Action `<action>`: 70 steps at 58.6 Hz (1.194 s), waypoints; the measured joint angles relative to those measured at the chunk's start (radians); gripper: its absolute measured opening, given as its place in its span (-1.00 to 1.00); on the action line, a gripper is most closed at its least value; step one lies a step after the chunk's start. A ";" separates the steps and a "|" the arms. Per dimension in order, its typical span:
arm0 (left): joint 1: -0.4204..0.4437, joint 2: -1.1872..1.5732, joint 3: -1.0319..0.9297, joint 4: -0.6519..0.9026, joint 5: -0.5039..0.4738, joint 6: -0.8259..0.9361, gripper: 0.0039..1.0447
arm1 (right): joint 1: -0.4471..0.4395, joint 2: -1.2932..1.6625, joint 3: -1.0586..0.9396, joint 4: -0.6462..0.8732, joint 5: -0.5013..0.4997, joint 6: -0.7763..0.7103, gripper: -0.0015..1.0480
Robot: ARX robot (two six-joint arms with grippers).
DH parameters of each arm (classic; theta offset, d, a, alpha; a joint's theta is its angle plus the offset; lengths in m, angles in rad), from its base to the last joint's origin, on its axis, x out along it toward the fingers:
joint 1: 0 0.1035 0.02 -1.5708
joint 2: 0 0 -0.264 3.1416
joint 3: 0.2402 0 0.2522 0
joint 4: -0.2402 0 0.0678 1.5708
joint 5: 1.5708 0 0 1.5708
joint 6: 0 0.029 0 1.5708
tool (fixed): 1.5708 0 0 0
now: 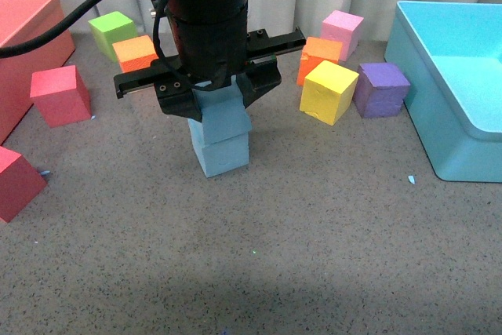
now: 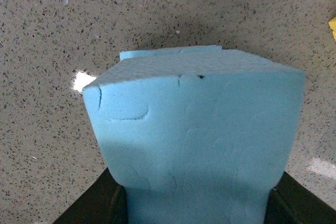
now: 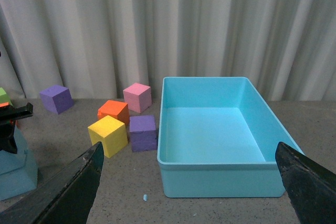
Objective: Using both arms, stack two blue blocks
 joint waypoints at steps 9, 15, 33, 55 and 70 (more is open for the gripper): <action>-0.003 0.000 0.001 0.000 -0.005 0.003 -0.08 | 0.000 0.000 0.000 0.000 0.000 0.000 0.82; -0.003 0.000 0.002 -0.003 -0.003 0.003 0.26 | 0.000 0.000 0.000 0.000 0.000 0.000 0.82; 0.005 -0.033 -0.003 0.014 -0.005 0.020 0.88 | 0.000 0.000 0.000 0.000 0.000 0.000 0.82; 0.072 -0.269 -0.561 0.882 -0.195 0.500 0.34 | 0.000 0.000 0.000 0.000 0.000 0.000 0.82; 0.235 -0.570 -1.130 1.818 -0.072 0.788 -0.73 | 0.000 0.000 0.000 0.000 0.000 0.000 0.82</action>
